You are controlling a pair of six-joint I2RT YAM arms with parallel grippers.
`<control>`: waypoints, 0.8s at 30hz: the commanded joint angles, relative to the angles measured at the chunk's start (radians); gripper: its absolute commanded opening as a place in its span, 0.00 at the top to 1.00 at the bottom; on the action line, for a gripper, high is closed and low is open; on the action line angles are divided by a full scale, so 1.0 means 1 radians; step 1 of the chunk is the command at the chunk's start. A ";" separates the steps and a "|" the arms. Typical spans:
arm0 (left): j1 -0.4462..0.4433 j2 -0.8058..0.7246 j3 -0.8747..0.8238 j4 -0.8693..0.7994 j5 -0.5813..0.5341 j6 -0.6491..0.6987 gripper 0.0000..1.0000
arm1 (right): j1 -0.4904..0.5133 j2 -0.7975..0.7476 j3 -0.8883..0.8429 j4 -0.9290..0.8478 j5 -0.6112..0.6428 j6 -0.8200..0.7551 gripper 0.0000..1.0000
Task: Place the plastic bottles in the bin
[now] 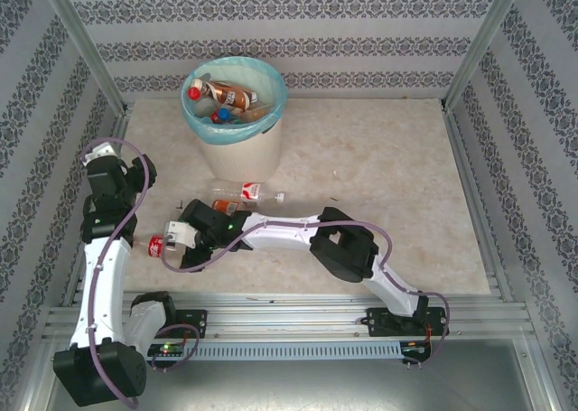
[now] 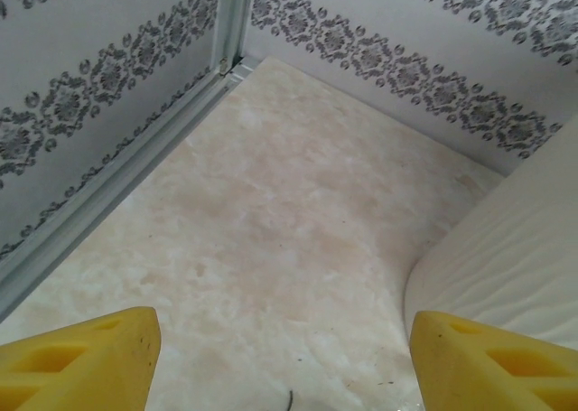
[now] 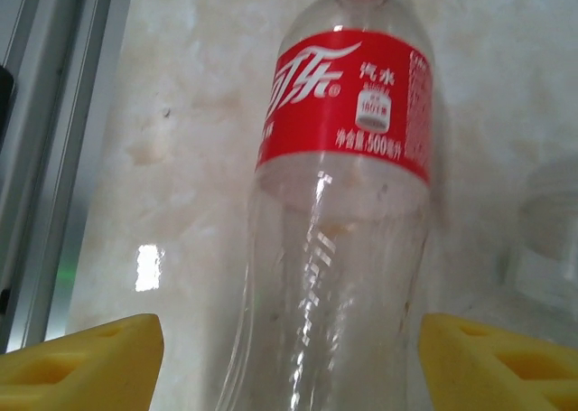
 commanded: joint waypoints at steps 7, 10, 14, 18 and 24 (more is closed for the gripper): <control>0.010 -0.029 -0.035 0.089 0.074 -0.021 0.26 | 0.015 0.093 0.056 -0.044 0.059 -0.014 0.32; 0.010 -0.027 -0.038 0.090 0.071 -0.020 0.26 | 0.025 0.096 0.058 -0.065 0.087 -0.044 0.36; 0.010 -0.021 -0.034 0.095 0.074 -0.021 0.27 | 0.046 0.087 0.052 -0.089 0.153 -0.093 0.38; 0.010 -0.019 -0.034 0.100 0.067 -0.015 0.27 | 0.070 0.056 0.030 -0.083 0.178 -0.120 0.38; 0.010 -0.020 -0.049 0.110 0.070 -0.013 0.27 | 0.078 0.059 0.042 -0.087 0.194 -0.119 0.39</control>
